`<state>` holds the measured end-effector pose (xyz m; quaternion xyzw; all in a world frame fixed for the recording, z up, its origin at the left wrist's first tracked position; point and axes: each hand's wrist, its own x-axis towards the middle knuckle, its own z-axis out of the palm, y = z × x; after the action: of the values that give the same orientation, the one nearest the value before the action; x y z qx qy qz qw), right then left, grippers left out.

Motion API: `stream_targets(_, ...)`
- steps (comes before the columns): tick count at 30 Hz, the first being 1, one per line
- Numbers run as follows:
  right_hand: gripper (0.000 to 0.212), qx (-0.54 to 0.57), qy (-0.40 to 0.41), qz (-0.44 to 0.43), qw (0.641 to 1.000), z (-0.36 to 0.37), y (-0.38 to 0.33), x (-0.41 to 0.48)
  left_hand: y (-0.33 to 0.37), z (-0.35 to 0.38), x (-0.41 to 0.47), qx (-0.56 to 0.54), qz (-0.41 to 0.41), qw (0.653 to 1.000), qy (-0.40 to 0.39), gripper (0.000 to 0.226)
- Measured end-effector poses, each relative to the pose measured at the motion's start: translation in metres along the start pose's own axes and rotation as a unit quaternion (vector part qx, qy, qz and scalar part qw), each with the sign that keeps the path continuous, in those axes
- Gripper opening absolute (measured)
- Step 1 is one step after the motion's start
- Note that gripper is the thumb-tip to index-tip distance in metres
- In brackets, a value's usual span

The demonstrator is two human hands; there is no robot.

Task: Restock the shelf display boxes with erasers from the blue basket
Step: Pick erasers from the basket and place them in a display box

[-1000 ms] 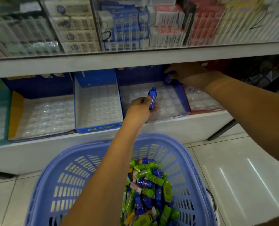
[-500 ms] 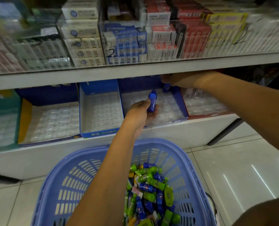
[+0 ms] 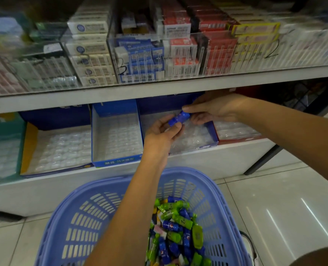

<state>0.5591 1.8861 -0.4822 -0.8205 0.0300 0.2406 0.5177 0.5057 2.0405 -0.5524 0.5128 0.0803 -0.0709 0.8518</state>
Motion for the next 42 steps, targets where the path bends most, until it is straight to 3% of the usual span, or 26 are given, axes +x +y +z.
stream_targets(5,0.024,0.139,0.012,0.033,0.99,0.005,0.003,0.002,-0.006,0.011,-0.002,0.13,0.159,0.978,0.038,0.034)
stream_targets(9,0.013,0.164,0.045,-0.017,0.985,0.002,0.006,0.004,-0.007,0.014,0.002,0.144,0.154,0.977,0.036,0.03)
stream_targets(12,0.017,0.126,0.044,-0.068,0.989,-0.006,0.01,0.003,-0.009,0.013,0.007,0.139,0.115,0.983,0.032,0.026)
stream_targets(18,0.012,0.034,0.059,-0.035,0.997,-0.006,0.014,0.005,-0.021,0.012,0.009,0.224,0.171,0.958,0.058,0.03)
stream_targets(21,0.017,-0.048,0.102,-0.085,0.99,-0.012,0.013,0.006,-0.023,0.013,0.009,0.299,0.141,0.942,0.049,0.045)
stream_targets(23,0.026,-0.134,0.155,-0.113,0.972,-0.022,0.013,0.012,-0.026,0.012,0.009,0.458,0.124,0.88,-0.008,0.056)
stream_targets(26,0.034,-0.213,0.193,-0.111,0.951,-0.035,0.019,0.023,-0.034,0.01,0.002,0.661,0.125,0.733,-0.098,0.056)
stream_targets(28,0.033,-0.213,0.194,-0.114,0.951,-0.037,0.026,0.025,-0.038,0.008,-0.002,0.696,0.127,0.697,-0.122,0.056)
stream_targets(33,0.029,-0.23,0.194,-0.15,0.942,-0.028,0.032,0.03,-0.036,0.005,0.0,0.698,0.123,0.693,-0.135,0.056)
stream_targets(38,0.033,-0.351,0.179,-0.144,0.908,-0.028,0.032,0.037,-0.037,0.006,0.0,0.694,0.116,0.697,-0.137,0.057)
stream_targets(42,0.039,-0.376,0.189,-0.131,0.897,-0.025,0.03,0.04,-0.039,0.005,0.002,0.691,0.113,0.7,-0.141,0.057)
